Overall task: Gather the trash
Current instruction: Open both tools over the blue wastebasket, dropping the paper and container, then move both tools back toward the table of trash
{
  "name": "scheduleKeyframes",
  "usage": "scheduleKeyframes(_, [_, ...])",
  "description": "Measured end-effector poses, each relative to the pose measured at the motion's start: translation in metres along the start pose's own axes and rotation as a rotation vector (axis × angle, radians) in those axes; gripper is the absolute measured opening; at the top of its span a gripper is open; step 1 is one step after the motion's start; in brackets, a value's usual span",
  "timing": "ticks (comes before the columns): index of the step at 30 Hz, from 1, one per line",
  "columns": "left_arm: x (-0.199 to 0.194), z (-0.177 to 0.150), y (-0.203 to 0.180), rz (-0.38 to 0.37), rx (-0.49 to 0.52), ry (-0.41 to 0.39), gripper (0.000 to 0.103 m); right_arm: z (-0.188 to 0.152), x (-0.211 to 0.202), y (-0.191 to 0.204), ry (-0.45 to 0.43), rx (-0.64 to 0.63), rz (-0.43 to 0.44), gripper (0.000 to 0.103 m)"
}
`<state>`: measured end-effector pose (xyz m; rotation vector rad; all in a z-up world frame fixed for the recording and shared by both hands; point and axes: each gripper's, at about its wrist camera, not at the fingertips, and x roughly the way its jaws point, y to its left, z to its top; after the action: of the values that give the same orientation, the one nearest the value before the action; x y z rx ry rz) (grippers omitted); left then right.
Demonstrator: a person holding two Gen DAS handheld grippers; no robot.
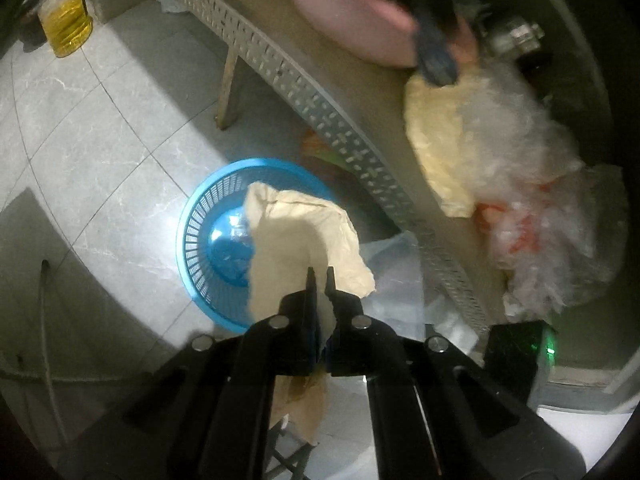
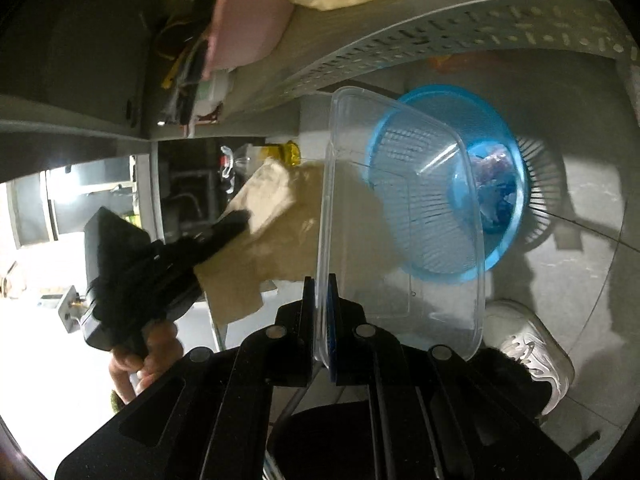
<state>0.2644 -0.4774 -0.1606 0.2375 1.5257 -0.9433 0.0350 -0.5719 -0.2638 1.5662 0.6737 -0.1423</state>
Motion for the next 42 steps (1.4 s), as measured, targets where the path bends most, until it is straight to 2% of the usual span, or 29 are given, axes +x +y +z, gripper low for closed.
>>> scheduleKeyframes(1, [0.007,0.002,0.002,0.012,-0.004,0.008,0.002,0.001,0.001,-0.002,0.000,0.004,-0.004,0.006])
scheduleKeyframes(2, [0.015,0.005,0.003,0.025,-0.007,0.018,0.010,0.002,0.004,-0.005,-0.001,0.007,-0.009,0.006])
scheduleKeyframes(3, [0.022,0.006,0.005,0.036,-0.013,0.030,0.023,0.004,0.006,-0.007,-0.001,0.009,-0.014,0.006])
scheduleKeyframes(5, [0.031,0.007,0.013,0.066,-0.040,0.040,0.033,0.004,0.007,-0.006,0.000,0.013,-0.021,0.006])
scheduleKeyframes(8, [0.032,0.007,0.019,0.066,-0.052,0.024,0.038,0.004,0.010,-0.005,0.000,0.013,-0.028,0.006])
scheduleKeyframes(14, [0.011,0.005,0.022,0.090,-0.037,-0.011,0.039,0.004,0.019,-0.008,0.004,0.009,-0.052,0.006])
scheduleKeyframes(17, [-0.015,0.002,0.022,0.104,-0.024,-0.049,0.041,0.005,0.028,-0.006,0.014,-0.002,-0.074,0.006])
scheduleKeyframes(21, [-0.071,-0.011,0.021,0.131,0.029,-0.143,0.053,0.014,0.052,0.005,0.026,-0.059,-0.135,0.006])
scheduleKeyframes(24, [-0.122,-0.030,0.023,0.138,0.062,-0.223,0.061,0.024,0.083,0.018,0.034,-0.138,-0.208,0.015])
scheduleKeyframes(25, [-0.141,-0.040,0.025,0.145,0.072,-0.260,0.063,0.026,0.094,0.022,0.030,-0.173,-0.257,0.037])
scheduleKeyframes(26, [-0.157,-0.049,0.028,0.153,0.078,-0.289,0.067,0.028,0.102,0.024,0.013,-0.204,-0.314,0.062])
scheduleKeyframes(27, [-0.171,-0.059,0.029,0.157,0.080,-0.320,0.070,0.029,0.107,0.026,-0.012,-0.225,-0.350,0.067])
scheduleKeyframes(29, [-0.200,-0.085,0.036,0.164,0.086,-0.376,0.076,0.027,0.110,0.029,-0.047,-0.273,-0.388,0.067])
scheduleKeyframes(31, [-0.226,-0.114,0.042,0.158,0.082,-0.434,0.083,0.022,0.108,0.029,-0.046,-0.286,-0.394,0.067])
scheduleKeyframes(34, [-0.254,-0.154,0.053,0.172,0.067,-0.507,0.085,0.008,0.093,0.032,-0.049,-0.318,-0.387,0.067])
scheduleKeyframes(38, [-0.272,-0.194,0.062,0.197,0.058,-0.559,0.090,-0.016,0.063,0.040,-0.074,-0.381,-0.417,0.067])
scheduleKeyframes(42, [-0.281,-0.228,0.067,0.163,0.052,-0.604,0.094,-0.047,0.036,0.065,-0.106,-0.502,-0.486,0.067])
